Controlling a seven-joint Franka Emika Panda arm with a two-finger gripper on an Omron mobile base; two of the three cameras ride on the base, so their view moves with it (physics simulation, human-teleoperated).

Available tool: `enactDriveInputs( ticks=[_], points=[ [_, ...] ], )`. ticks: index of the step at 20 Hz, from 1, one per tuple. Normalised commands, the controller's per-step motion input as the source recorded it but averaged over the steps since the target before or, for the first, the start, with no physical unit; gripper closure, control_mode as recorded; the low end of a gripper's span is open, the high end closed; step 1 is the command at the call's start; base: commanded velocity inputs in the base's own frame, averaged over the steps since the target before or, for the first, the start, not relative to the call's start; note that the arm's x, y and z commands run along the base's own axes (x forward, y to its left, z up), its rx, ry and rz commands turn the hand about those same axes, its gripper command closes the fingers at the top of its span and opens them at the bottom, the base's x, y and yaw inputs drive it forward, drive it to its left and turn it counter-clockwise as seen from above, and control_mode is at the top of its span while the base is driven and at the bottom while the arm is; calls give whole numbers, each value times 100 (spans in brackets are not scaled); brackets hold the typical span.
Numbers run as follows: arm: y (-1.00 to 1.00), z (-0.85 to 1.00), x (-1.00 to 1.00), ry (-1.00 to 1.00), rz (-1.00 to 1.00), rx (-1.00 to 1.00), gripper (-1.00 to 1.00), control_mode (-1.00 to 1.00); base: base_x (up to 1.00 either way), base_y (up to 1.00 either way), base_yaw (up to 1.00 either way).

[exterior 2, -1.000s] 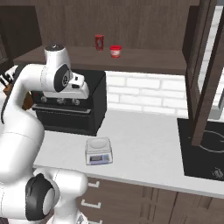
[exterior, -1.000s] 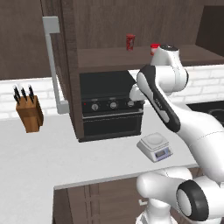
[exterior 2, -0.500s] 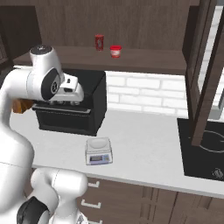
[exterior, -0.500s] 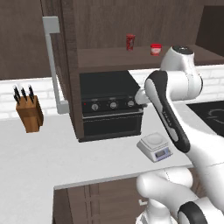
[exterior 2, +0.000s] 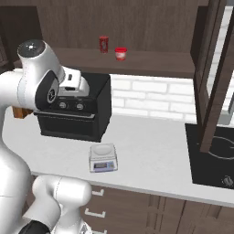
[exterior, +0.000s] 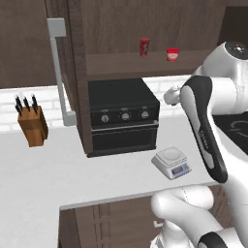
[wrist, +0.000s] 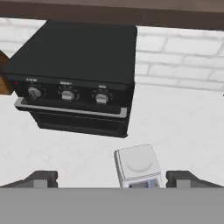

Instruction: Pick the jam and place it on the digital scale for weighing, and close the cabinet.

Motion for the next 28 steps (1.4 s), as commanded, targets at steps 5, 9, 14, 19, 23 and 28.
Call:
enactDriveInputs(
  ticks=[5, 9, 14, 19, 23, 28],
  points=[
    [-48, 67, 0, -20, -1, 2, -100, -100, 0, 0, 0],
    [-23, 46, 31, -20, 0, 0, -100, -100, 0, 0, 0],
    [-13, 30, 43, -15, -2, 0, -100, -100, 0, 0, 0],
    [-20, 0, 50, -15, -7, -1, -100, -100, 0, 0, 0],
    [-44, 0, 29, -4, -3, 0, -100, -100, 0, 0, 0],
    [-16, 1, 47, 0, 0, 0, -100, -100, 0, 0, 0]
  ],
)
